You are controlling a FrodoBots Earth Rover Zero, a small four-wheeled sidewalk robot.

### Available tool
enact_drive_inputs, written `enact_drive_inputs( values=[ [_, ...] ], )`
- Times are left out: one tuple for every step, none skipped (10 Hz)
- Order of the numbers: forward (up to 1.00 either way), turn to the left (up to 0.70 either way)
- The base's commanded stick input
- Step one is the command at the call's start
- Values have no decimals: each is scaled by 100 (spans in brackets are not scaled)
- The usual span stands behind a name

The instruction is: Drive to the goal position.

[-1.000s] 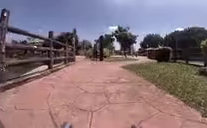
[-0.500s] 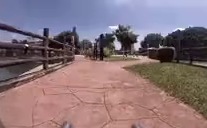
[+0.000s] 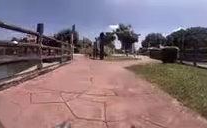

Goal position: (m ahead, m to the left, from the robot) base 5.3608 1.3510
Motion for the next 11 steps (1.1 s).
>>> enact_drive_inputs(
  values=[
    [70, 0],
    [70, 0],
    [70, 0],
    [70, 0],
    [70, 0],
    [70, 0],
    [70, 0],
    [70, 0],
    [70, 0],
    [70, 0],
    [70, 0]
  ],
)
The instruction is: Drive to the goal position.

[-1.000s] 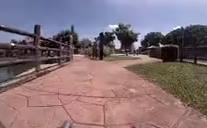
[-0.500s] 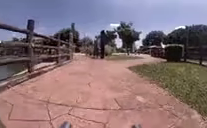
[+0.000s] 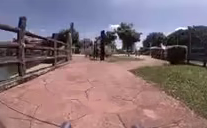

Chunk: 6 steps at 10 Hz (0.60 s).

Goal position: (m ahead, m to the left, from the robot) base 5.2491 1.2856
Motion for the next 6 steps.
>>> enact_drive_inputs(
  values=[
    [70, 0],
    [70, 0],
    [70, 0],
    [70, 0],
    [70, 0],
    [70, 0]
  ],
)
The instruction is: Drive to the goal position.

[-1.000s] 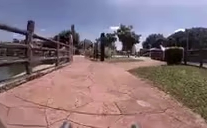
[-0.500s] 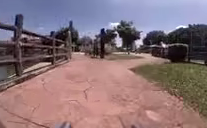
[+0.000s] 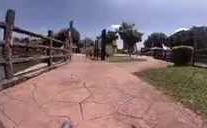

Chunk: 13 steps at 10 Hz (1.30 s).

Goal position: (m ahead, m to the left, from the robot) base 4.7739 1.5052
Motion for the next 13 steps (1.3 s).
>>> enact_drive_inputs(
  values=[
    [70, 0],
    [70, 0],
    [70, 0],
    [70, 0],
    [70, 0],
    [70, 0],
    [70, 0],
    [70, 0],
    [70, 0],
    [70, 0],
    [70, 0],
    [70, 0],
    [70, 0]
  ],
)
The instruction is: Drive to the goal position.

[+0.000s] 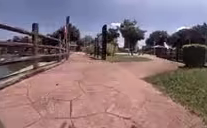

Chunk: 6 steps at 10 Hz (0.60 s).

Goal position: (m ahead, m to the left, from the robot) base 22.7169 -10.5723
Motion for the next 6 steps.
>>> enact_drive_inputs(
  values=[
    [70, 0],
    [70, 0],
    [70, 0],
    [70, 0],
    [70, 0],
    [70, 0]
  ],
)
